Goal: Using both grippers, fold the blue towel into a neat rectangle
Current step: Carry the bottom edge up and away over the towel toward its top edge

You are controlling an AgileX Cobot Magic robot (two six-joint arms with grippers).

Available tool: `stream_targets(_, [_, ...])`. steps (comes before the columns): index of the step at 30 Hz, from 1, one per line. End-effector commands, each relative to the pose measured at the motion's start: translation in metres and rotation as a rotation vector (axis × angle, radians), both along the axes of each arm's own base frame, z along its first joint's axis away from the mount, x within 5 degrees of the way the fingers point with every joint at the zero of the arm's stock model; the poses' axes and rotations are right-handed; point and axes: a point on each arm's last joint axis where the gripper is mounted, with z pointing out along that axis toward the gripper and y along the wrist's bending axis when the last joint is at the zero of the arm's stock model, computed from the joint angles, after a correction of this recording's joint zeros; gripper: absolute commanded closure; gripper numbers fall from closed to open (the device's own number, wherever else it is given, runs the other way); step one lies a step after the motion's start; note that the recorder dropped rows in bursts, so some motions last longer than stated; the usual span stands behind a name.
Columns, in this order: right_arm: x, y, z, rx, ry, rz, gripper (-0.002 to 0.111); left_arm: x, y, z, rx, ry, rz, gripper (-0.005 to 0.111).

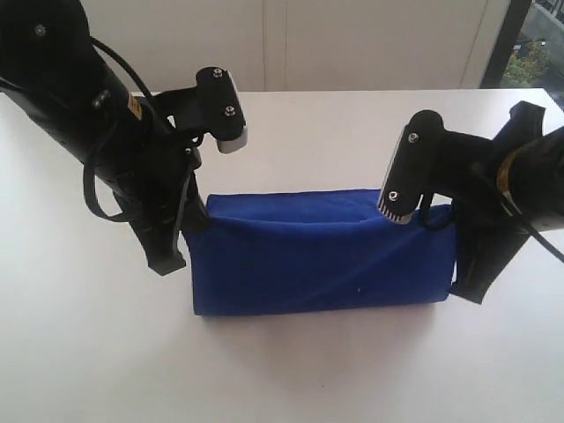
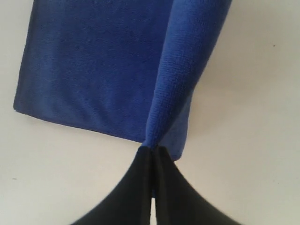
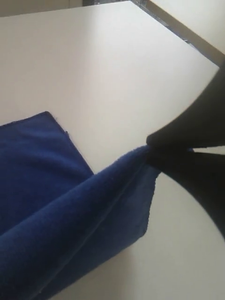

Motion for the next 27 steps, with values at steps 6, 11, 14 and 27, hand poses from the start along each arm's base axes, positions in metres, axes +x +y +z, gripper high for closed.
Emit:
stream_targets(6, [0.030,0.002,0.002,-0.002,-0.059,-0.007,0.108,0.025,0.010,-0.006,-0.029,-0.060,0.091,0.107])
stream_targets(11, [0.044,0.000,0.000,-0.010,-0.070,-0.020,0.108,0.032,0.010,-0.003,-0.055,-0.130,0.082,0.107])
stream_targets(14, [0.053,0.001,-0.002,-0.003,-0.075,-0.021,0.108,0.038,0.007,-0.005,-0.077,-0.163,0.089,0.107])
stream_targets(27, [0.087,0.000,-0.012,0.020,-0.093,-0.027,0.108,0.068,0.014,-0.013,-0.070,-0.200,0.156,0.107])
